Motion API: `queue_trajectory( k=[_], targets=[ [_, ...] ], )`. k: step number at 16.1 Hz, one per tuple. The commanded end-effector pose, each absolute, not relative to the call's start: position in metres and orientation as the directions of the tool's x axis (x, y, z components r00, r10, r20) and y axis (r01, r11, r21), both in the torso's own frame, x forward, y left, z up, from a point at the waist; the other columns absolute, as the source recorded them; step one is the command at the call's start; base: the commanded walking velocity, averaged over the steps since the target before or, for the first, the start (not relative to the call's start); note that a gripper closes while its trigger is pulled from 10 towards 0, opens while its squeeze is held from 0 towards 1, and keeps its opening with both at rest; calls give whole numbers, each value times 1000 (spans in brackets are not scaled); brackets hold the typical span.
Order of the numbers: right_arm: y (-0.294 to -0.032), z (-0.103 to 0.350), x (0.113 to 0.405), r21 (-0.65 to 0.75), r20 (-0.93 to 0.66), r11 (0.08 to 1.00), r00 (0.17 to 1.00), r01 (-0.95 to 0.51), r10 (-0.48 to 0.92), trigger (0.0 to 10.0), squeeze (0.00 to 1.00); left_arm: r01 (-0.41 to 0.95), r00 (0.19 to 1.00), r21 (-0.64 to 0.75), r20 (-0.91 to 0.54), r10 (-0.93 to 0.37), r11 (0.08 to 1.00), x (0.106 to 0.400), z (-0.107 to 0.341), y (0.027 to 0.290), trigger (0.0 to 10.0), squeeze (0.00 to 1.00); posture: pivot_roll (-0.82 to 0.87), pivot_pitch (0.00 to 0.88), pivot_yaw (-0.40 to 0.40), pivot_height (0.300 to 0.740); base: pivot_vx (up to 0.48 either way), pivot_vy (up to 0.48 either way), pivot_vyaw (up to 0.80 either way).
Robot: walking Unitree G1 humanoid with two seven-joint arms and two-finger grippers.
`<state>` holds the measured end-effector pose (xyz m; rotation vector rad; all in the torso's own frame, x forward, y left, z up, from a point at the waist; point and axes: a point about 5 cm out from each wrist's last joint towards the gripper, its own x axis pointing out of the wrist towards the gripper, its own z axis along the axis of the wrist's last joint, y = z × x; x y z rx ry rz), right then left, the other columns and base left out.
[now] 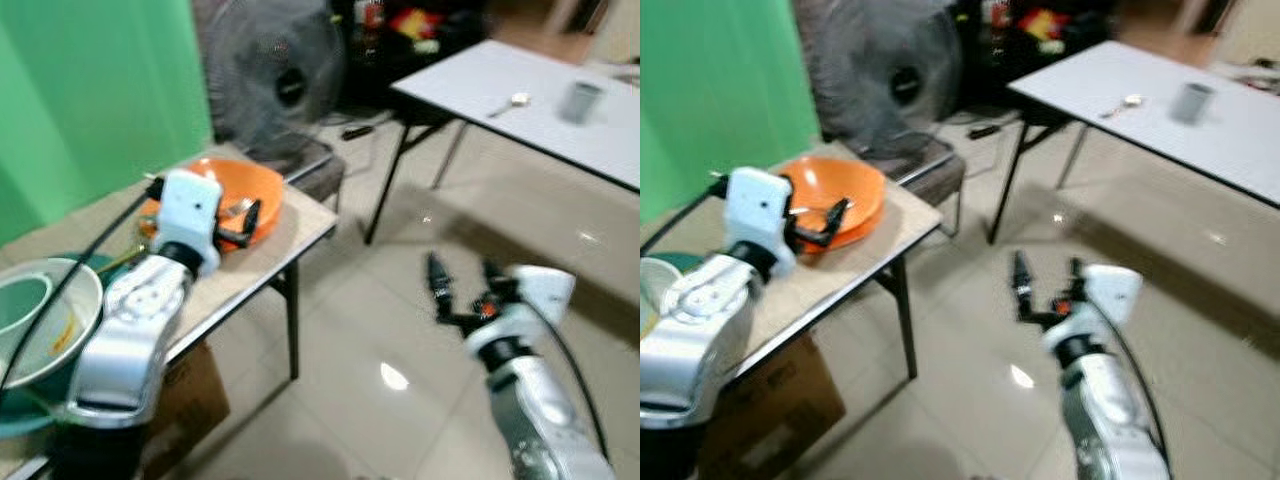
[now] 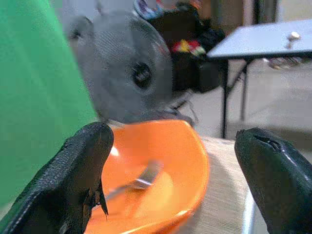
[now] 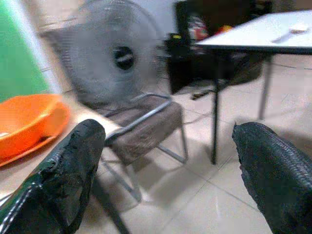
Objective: Setting the table
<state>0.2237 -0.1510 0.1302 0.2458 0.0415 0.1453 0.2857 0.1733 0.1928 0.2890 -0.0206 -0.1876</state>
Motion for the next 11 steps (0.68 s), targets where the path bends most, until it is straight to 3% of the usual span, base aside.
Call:
queue_trajectory(
  k=[1,6,11],
  targets=[
    [-147,137,226,210,-5,960,981,-188,193,10000,0,145,988,284,2,-151,948,284,194,182,10000,867,35,0,-31,740,0,0,0],
    [-145,135,228,204,-8,958,978,-202,208,10000,0,146,987,280,20,-158,949,286,202,187,10000,878,44,0,-31,740,0,0,0],
    [-143,129,224,178,-33,959,973,-218,228,10000,0,165,985,269,7,-173,949,282,199,187,10000,886,45,0,-33,740,294,0,0]
  ],
)
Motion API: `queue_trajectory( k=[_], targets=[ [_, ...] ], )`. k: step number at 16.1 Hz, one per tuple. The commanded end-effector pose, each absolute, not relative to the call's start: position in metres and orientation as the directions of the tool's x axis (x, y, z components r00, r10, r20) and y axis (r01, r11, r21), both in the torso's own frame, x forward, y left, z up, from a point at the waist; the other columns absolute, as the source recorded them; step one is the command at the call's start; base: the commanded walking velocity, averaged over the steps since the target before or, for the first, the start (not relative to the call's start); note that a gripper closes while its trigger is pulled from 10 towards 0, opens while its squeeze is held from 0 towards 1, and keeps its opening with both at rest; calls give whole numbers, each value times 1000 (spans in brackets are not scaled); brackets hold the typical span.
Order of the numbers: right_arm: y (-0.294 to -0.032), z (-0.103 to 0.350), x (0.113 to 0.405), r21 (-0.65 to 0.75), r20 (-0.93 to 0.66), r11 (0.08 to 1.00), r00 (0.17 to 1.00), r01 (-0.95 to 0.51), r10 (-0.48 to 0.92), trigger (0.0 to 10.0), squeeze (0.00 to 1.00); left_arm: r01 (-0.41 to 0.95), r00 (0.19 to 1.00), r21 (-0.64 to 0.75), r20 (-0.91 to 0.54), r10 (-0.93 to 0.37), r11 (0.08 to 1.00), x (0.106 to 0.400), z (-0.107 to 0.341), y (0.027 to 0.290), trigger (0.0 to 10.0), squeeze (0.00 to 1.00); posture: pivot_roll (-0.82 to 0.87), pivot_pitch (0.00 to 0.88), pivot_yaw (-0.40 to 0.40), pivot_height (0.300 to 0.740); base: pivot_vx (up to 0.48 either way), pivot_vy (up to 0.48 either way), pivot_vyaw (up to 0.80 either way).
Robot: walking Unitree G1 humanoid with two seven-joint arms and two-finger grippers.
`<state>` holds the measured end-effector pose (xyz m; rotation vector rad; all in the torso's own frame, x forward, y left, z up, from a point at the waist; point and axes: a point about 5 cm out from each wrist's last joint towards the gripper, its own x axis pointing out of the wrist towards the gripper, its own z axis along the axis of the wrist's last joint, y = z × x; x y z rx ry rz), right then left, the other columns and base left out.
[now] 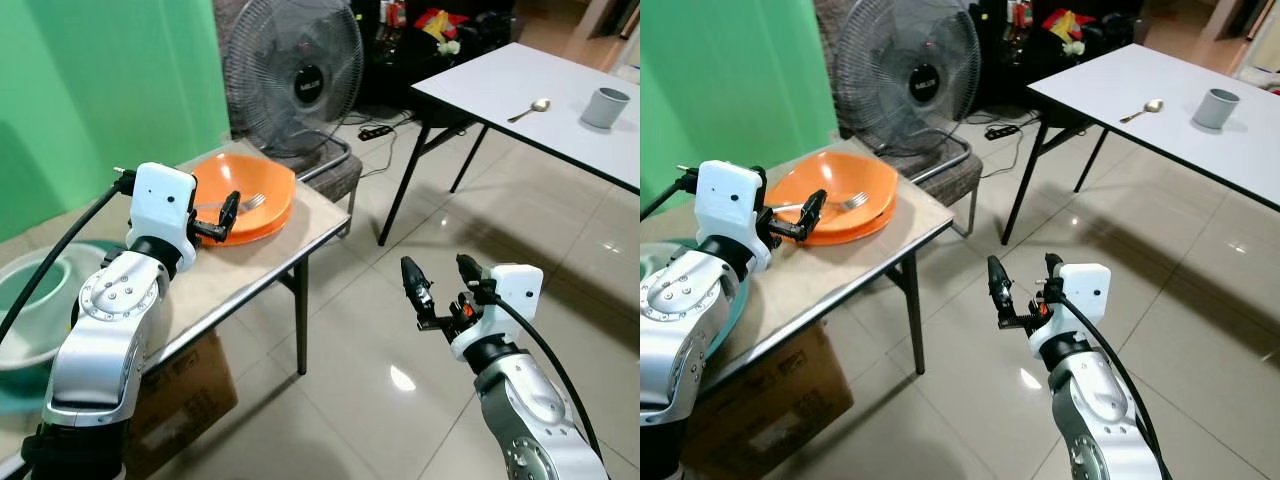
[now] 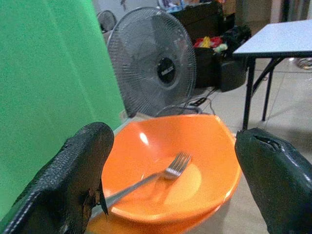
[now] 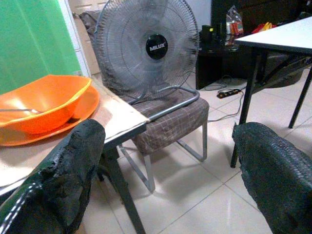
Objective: Setting the table
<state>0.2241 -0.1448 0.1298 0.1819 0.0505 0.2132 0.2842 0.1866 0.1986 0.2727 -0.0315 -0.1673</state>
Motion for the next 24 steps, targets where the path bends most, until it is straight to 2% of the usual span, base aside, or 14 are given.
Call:
queue_trajectory(
  k=[1,6,9,15,20,22,24],
  targets=[
    [-143,129,224,179,-34,959,972,-222,231,10000,0,164,985,269,6,-171,949,282,199,188,10000,886,47,0,-35,740,322,0,0],
    [-143,129,227,165,-32,957,969,-237,246,10000,0,148,988,275,3,-155,950,282,199,194,10000,882,54,0,-40,740,337,0,0],
    [-140,129,228,162,-32,955,966,-250,258,10000,0,146,988,274,7,-154,951,284,200,194,10000,890,54,0,-41,740,346,0,-800],
    [-140,130,230,146,-29,952,961,-268,275,10000,0,137,989,281,18,-148,950,284,202,197,10000,882,57,0,-48,740,342,0,0],
    [-142,126,231,145,-38,959,967,-246,253,10000,0,171,983,318,8,-183,933,284,202,195,10000,804,57,0,-35,740,0,0,0],
    [-143,128,229,148,-37,961,969,-235,243,10000,0,305,949,329,-23,-315,894,286,202,178,10000,765,47,0,-17,740,0,0,0],
    [-142,131,231,121,-40,949,954,-290,297,10000,0,426,899,370,-73,-431,826,295,203,171,10000,765,47,0,-10,740,0,0,0]
  ],
)
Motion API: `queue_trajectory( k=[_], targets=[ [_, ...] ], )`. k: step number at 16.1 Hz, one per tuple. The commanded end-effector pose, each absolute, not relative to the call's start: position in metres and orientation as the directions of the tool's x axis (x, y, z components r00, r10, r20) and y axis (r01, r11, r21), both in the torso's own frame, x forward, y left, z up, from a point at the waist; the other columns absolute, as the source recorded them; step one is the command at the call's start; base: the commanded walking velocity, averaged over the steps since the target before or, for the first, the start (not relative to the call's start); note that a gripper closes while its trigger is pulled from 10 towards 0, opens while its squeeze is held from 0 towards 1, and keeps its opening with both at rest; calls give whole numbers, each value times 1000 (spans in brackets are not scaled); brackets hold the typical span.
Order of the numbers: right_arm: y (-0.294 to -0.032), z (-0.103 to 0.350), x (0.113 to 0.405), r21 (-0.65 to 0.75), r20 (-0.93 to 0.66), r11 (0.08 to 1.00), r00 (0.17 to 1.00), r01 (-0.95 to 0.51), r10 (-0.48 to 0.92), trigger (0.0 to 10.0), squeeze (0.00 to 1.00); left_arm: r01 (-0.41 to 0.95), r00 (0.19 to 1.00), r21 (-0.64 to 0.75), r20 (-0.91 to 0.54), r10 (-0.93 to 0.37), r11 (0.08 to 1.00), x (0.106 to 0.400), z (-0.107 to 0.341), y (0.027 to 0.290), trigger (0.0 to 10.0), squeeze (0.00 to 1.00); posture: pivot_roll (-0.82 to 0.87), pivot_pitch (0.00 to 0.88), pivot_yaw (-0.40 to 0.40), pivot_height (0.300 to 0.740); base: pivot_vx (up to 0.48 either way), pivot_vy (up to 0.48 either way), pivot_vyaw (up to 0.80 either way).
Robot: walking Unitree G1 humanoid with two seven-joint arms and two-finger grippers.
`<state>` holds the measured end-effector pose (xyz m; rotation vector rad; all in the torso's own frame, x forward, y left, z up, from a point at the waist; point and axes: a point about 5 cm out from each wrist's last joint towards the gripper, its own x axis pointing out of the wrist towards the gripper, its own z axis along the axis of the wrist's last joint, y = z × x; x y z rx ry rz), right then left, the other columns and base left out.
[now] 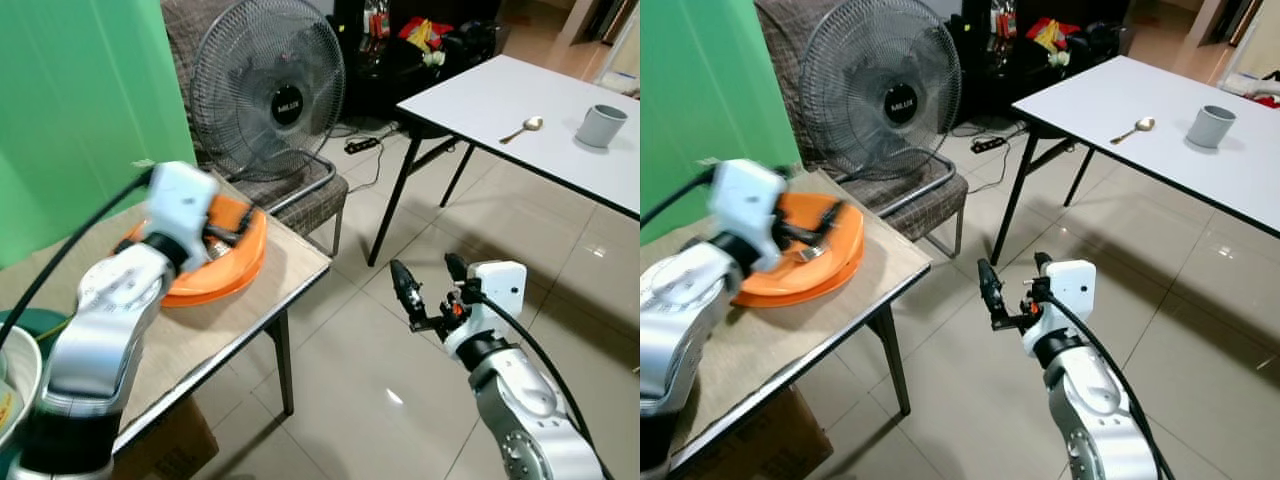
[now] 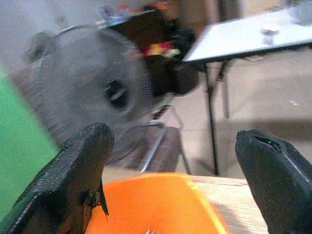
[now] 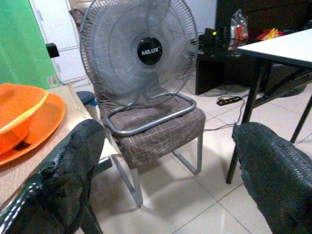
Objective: Setting the table
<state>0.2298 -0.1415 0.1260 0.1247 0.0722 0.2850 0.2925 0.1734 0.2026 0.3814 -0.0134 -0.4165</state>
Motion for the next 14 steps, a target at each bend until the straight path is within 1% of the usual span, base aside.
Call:
queue_trajectory(
  k=[1,2,3,4,5,6,7,9,10,11,12,13,14],
  targets=[
    [-142,132,232,111,-43,942,945,-317,323,10000,0,459,882,389,-94,-461,799,298,204,172,10000,765,46,0,-8,740,0,0,0],
    [-141,133,232,103,-46,926,928,-363,369,10000,0,490,866,400,-124,-484,775,301,204,176,10000,769,42,0,-2,740,0,0,0],
    [-139,135,234,77,-57,895,894,-439,443,10000,0,540,838,404,-180,-514,738,307,205,185,10000,761,37,0,5,740,0,0,0],
    [-139,136,233,65,-61,877,876,-475,479,10000,0,570,820,397,-213,-532,719,307,205,187,10000,275,39,0,3,740,0,0,0],
    [-139,139,234,38,-75,838,835,-544,545,10000,0,624,781,405,-298,-549,668,309,202,193,10000,0,35,0,4,740,0,0,0],
    [-137,142,234,-3,-100,780,776,-626,623,10000,0,665,747,413,-384,-543,623,310,198,202,10000,0,27,0,4,740,0,0,0],
    [-137,143,232,-11,-112,732,728,-681,676,10000,0,687,725,394,-424,-542,611,311,197,211,10000,0,36,0,-9,740,0,0,0],
    [-136,144,230,-10,-125,687,683,-726,720,10000,0,689,721,376,-441,-534,620,313,199,223,10000,0,41,0,-22,740,0,0,0],
    [-136,143,230,-8,-135,669,663,-744,736,10000,0,681,729,369,-428,-534,633,316,202,227,10000,0,47,0,-31,740,0,0,0],
    [-135,142,229,-19,-158,630,624,-776,765,10000,0,671,739,374,-404,-539,641,323,208,235,10000,0,49,0,-38,740,0,0,0],
    [-133,139,227,-13,-176,597,589,-802,788,10000,0,690,719,349,-430,-546,634,328,208,241,10000,0,51,0,-41,740,0,0,0],
    [-132,137,225,-11,-182,588,580,-808,794,10000,0,698,709,329,-445,-548,636,328,207,244,10000,0,50,0,-40,740,0,0,0],
    [-132,135,224,0,-193,583,572,-812,797,10000,0,734,653,251,-517,-554,631,329,203,249,10000,0,50,0,-39,740,0,0,0]
  ],
)
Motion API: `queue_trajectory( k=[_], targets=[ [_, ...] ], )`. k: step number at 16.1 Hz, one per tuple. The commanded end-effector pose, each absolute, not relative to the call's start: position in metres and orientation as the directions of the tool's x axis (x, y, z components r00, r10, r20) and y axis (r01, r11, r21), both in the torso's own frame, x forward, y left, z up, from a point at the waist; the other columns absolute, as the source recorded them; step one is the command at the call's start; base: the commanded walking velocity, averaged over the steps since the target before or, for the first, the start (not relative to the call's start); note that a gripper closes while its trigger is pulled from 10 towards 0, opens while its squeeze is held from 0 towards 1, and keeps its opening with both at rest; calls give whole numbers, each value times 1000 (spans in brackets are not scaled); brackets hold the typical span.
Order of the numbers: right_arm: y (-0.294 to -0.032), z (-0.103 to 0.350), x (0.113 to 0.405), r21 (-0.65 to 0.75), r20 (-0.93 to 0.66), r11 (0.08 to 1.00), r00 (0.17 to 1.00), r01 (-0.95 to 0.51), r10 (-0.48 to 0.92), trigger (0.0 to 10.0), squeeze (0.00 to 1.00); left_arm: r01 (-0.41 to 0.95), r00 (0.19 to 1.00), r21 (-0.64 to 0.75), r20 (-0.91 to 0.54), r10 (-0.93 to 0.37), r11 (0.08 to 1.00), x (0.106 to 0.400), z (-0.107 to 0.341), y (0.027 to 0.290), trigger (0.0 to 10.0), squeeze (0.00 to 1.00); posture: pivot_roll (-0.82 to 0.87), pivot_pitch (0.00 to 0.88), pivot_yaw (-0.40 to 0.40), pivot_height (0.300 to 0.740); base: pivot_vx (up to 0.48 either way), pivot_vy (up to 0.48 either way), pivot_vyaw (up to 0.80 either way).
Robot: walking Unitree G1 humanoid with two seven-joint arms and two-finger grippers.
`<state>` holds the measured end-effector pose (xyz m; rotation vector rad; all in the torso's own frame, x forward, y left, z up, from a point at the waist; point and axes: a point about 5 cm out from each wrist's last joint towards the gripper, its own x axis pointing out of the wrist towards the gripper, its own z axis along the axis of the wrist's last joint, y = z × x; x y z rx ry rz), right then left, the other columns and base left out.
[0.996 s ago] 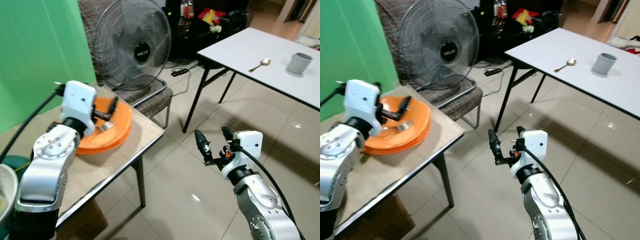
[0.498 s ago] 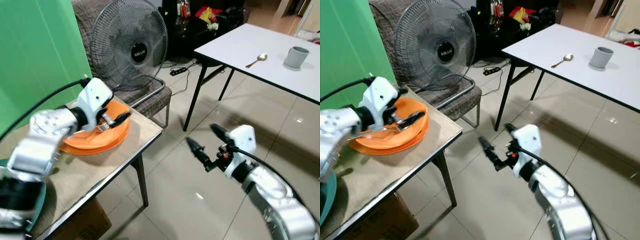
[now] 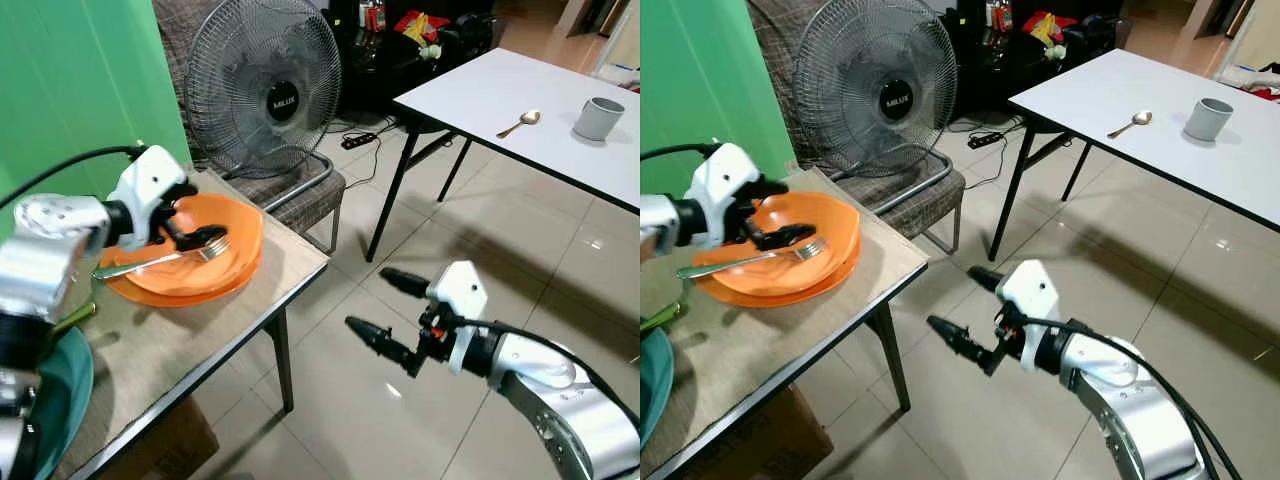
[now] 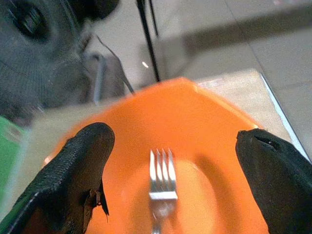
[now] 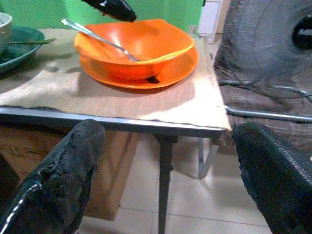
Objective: Setting the table
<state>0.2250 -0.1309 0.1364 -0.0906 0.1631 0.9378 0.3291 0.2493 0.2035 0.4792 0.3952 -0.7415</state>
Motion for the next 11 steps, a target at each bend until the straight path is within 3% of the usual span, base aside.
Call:
queue_trajectory(
  k=[1,6,7,8,9,10,11],
  targets=[
    [-132,134,223,3,-197,583,571,-812,797,10000,0,740,641,236,-532,-554,629,328,202,250,10000,0,49,0,-38,740,0,0,0],
    [-129,124,210,43,-263,532,504,-846,823,10000,0,767,552,199,-689,-470,610,329,186,265,10000,0,41,0,-29,740,0,0,0],
    [-130,122,209,46,-282,531,499,-846,820,10000,0,753,554,205,-712,-433,626,329,182,269,8980,0,42,0,-30,740,0,0,0],
    [-130,122,208,50,-288,529,495,-847,820,10000,0,752,550,202,-717,-429,627,328,182,270,8980,0,42,0,-29,740,0,0,0],
    [-128,121,206,61,-295,520,483,-852,825,10000,0,748,540,178,-723,-430,639,328,182,271,7647,0,47,0,-31,740,0,0,0],
    [-128,121,205,65,-299,517,478,-853,826,10000,0,745,539,176,-728,-424,643,328,182,271,7020,0,48,0,-31,740,0,0,0],
    [-125,120,205,71,-303,507,466,-859,832,10000,0,731,543,178,-737,-403,658,331,181,274,4667,0,51,0,-29,740,0,0,0]
  ],
)
